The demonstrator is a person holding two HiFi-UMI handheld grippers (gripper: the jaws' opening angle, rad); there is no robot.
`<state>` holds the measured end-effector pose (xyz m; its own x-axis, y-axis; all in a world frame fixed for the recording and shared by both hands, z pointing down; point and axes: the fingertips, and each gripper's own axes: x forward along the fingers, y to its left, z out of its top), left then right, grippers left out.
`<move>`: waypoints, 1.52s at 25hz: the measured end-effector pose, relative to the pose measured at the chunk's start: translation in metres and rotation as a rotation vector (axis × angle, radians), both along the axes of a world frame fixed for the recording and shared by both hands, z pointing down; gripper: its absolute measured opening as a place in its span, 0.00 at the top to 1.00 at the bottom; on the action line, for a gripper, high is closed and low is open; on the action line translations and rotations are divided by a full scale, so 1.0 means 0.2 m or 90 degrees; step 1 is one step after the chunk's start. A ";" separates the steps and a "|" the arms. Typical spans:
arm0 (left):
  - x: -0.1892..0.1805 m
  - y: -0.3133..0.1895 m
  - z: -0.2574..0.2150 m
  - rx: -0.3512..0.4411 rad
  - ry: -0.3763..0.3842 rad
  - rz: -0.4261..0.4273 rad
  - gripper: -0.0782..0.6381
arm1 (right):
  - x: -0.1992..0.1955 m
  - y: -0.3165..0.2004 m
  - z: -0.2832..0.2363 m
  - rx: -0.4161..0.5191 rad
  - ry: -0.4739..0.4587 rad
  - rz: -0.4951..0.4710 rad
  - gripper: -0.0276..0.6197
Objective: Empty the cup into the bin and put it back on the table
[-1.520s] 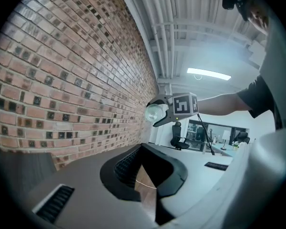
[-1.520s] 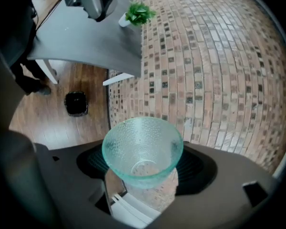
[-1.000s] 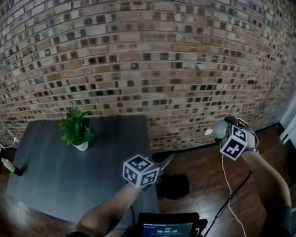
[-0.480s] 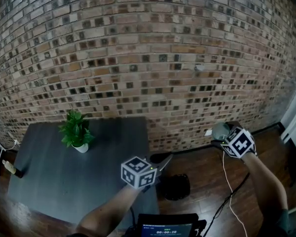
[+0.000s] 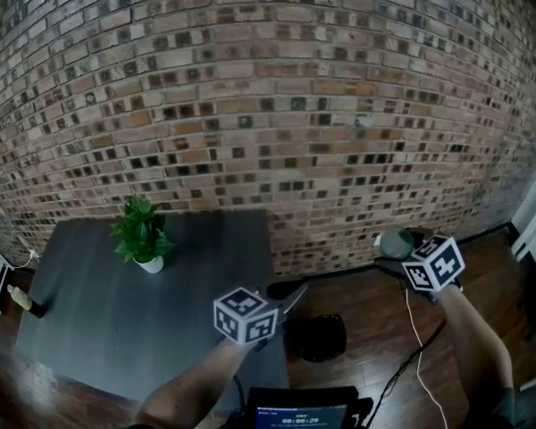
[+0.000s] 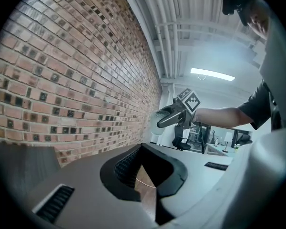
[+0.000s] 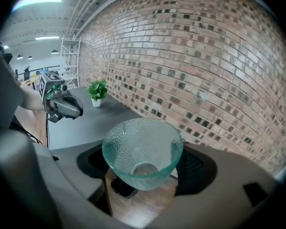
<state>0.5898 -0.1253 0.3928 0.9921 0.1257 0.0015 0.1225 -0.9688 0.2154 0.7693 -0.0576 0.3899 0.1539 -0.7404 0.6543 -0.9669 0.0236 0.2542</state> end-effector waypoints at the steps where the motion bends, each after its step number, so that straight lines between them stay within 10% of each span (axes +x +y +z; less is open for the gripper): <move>1: -0.01 0.00 0.00 -0.001 0.000 -0.004 0.90 | -0.02 0.00 -0.01 0.012 -0.015 -0.001 0.34; 17: -0.30 -0.06 0.01 -0.007 -0.004 -0.085 0.90 | -0.37 -0.06 -0.06 0.103 -0.109 -0.074 0.34; 38: -1.10 -0.15 -0.01 -0.004 -0.027 -0.347 0.90 | -1.30 -0.35 -0.03 0.111 -0.214 -0.370 0.34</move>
